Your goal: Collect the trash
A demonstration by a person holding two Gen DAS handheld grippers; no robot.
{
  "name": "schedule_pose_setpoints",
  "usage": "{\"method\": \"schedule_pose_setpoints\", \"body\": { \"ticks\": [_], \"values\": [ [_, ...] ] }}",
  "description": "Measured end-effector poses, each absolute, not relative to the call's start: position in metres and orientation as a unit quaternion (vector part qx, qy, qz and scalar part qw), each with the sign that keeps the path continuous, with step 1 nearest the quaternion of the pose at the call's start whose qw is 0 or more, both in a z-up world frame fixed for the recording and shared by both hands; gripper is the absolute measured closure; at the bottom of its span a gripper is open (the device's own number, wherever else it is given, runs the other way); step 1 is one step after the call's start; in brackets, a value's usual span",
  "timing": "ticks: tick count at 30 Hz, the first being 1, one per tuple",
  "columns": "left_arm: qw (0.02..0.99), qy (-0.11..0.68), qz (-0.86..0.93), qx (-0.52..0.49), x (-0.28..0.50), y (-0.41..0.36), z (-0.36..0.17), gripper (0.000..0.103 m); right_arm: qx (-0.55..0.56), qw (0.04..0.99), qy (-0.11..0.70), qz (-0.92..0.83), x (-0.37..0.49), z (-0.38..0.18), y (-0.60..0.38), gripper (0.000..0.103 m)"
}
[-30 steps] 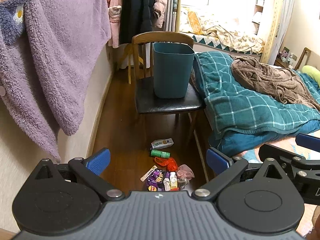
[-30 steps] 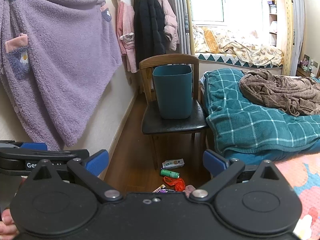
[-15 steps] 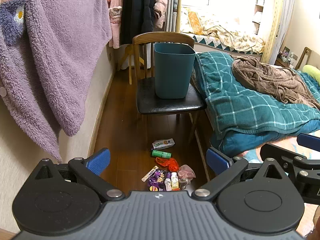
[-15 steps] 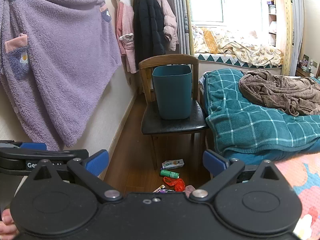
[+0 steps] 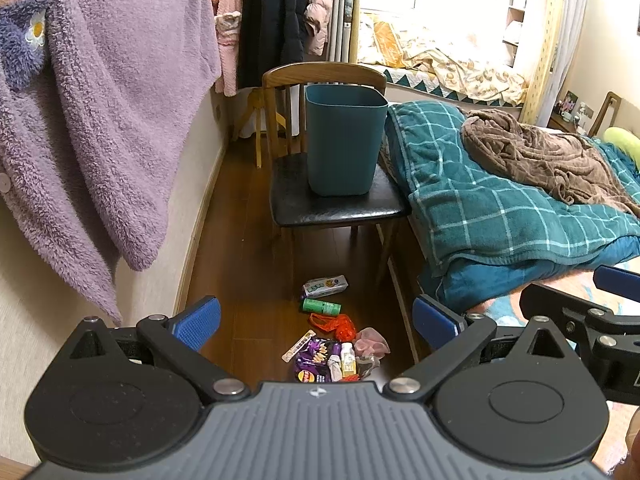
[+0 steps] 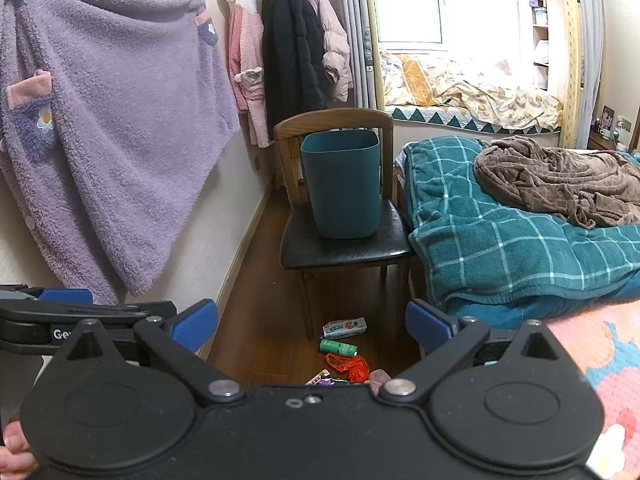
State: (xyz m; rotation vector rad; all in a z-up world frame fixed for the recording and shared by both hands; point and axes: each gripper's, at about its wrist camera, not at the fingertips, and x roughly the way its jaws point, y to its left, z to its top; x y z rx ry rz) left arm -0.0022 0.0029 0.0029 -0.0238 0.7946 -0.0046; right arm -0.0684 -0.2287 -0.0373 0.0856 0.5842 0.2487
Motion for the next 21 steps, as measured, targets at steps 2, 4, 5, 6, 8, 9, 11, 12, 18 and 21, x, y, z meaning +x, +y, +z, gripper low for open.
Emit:
{"method": "schedule_pose_setpoints", "body": {
  "ticks": [2, 4, 5, 6, 8, 9, 11, 12, 18, 21],
  "values": [
    [0.922, 0.387, -0.003, -0.011, -0.0027, 0.0019, 0.0025, 0.000, 0.042, 0.949, 0.287, 0.122, -0.0683, -0.0370, -0.2294, 0.002],
    [0.922, 0.387, -0.003, -0.010, -0.0021, 0.0018, 0.0024, 0.000, 0.042, 0.949, 0.287, 0.122, -0.0684, -0.0373, -0.2285, 0.002],
    [0.922, 0.387, -0.003, -0.011, -0.0022, 0.0018, 0.0025, 0.000, 0.042, 0.949, 0.287, 0.121, -0.0688, -0.0378, -0.2267, 0.002],
    [0.922, 0.387, -0.003, -0.012, -0.0022, 0.0016, 0.0023, 0.000, 0.042, 0.949, 0.288, 0.121, -0.0693, -0.0385, -0.2249, 0.002],
    [0.921, 0.388, -0.003, -0.012, -0.0024, 0.0015, 0.0020, 0.000, 0.042, 0.949, 0.288, 0.122, -0.0694, -0.0390, -0.2249, 0.002],
    [0.921, 0.389, -0.003, -0.013, -0.0025, 0.0013, 0.0019, 0.000, 0.042, 0.949, 0.288, 0.122, -0.0693, -0.0392, -0.2248, 0.002],
    [0.921, 0.388, -0.003, -0.013, -0.0026, 0.0014, 0.0016, 0.000, 0.042, 0.949, 0.288, 0.122, -0.0691, -0.0394, -0.2246, 0.002],
    [0.921, 0.388, -0.003, -0.013, -0.0025, 0.0017, 0.0016, 0.000, 0.042, 0.949, 0.288, 0.122, -0.0691, -0.0395, -0.2245, 0.002],
    [0.921, 0.390, -0.001, -0.017, -0.0012, 0.0024, 0.0002, 0.000, 0.042, 0.948, 0.291, 0.123, -0.0679, -0.0409, -0.2214, 0.002],
    [0.919, 0.393, 0.000, -0.020, 0.0018, 0.0025, -0.0012, 0.000, 0.042, 0.947, 0.293, 0.124, -0.0640, -0.0407, -0.2209, 0.002]
  ]
}}
